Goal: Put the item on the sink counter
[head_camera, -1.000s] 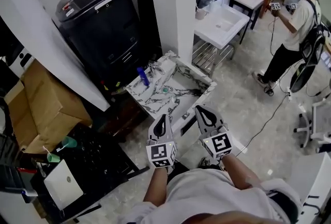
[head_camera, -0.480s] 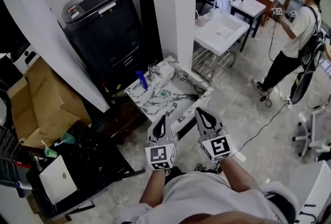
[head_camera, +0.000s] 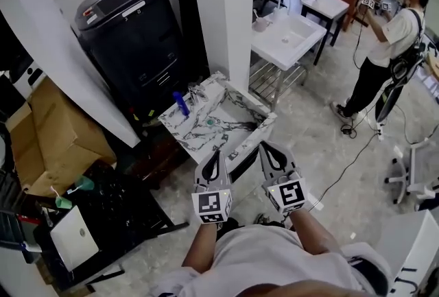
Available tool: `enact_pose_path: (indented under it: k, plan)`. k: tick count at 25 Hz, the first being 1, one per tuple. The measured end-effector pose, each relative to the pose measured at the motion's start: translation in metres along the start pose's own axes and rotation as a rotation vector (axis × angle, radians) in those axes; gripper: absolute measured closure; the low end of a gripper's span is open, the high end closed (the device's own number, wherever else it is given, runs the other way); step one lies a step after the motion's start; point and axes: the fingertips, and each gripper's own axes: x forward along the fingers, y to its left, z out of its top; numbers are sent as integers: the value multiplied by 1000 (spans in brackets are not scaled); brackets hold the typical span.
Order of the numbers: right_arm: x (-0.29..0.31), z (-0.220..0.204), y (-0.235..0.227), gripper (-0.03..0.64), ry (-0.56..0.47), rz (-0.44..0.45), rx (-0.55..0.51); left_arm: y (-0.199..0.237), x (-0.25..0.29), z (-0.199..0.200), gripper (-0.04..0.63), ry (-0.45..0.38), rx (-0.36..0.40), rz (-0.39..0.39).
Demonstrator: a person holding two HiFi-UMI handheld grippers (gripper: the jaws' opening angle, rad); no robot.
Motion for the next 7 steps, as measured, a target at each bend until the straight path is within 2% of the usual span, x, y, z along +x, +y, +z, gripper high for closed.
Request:
enact_pose_path:
  k: [7]
  plan:
    - [-4, 5, -10, 612, -23, 4, -10, -12, 4, 2, 584, -9, 8, -2]
